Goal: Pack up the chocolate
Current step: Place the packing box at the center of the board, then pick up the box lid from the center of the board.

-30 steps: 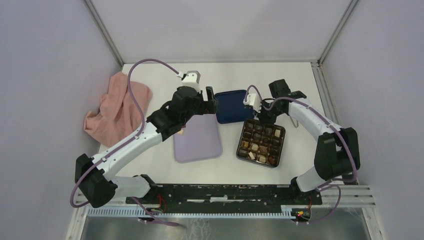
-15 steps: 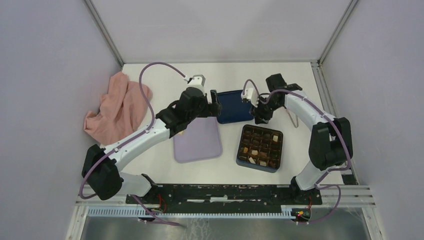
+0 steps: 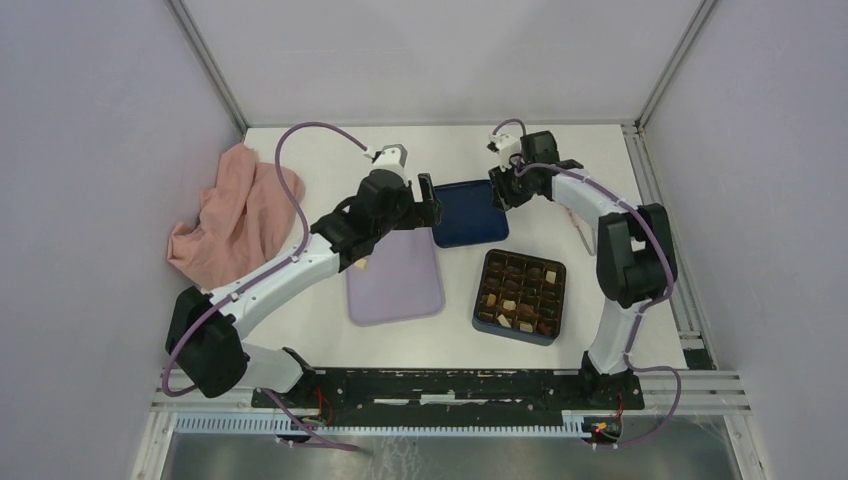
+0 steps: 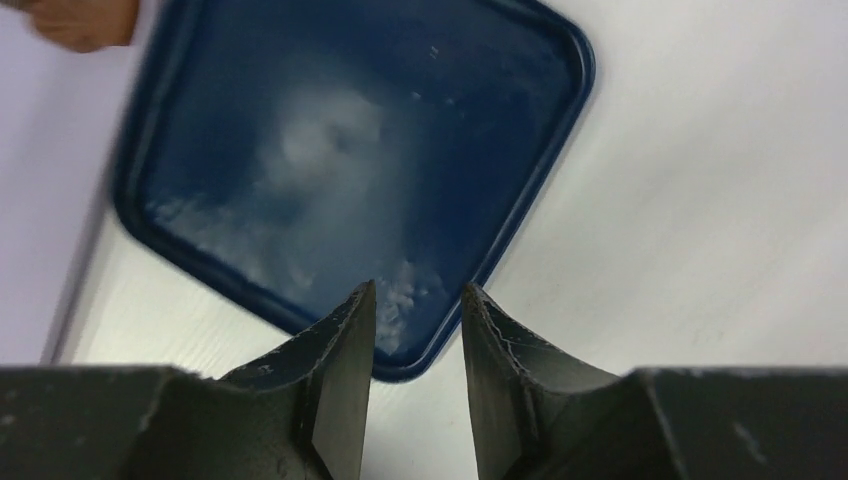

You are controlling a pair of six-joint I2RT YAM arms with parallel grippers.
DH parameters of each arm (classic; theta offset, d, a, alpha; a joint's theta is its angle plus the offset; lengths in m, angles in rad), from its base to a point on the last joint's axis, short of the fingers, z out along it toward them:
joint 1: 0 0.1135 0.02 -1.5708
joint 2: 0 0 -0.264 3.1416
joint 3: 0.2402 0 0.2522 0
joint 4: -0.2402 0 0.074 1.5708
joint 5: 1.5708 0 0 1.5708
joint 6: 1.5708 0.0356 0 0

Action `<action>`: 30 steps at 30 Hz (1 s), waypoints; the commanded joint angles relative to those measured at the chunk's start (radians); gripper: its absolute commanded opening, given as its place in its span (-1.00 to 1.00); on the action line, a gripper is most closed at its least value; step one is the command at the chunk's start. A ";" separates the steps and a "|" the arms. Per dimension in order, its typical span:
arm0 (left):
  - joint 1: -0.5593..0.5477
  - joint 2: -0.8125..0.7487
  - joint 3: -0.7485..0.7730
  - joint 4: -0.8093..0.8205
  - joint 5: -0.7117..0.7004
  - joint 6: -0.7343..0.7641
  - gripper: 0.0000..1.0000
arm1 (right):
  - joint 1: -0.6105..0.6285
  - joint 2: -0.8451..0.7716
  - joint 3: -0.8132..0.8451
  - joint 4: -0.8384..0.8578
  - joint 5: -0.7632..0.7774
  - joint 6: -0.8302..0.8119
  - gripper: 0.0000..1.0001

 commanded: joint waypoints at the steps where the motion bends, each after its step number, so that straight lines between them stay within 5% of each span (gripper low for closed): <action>1: 0.003 -0.039 0.017 0.046 -0.035 -0.050 0.90 | 0.012 0.067 0.065 0.058 0.213 0.188 -0.16; 18: 0.002 -0.035 0.017 0.042 -0.051 -0.061 0.90 | 0.012 0.243 0.157 0.012 0.262 0.212 -0.40; 30: 0.003 -0.042 -0.001 0.063 -0.036 -0.060 0.90 | 0.006 0.246 0.146 0.017 0.271 0.210 -0.88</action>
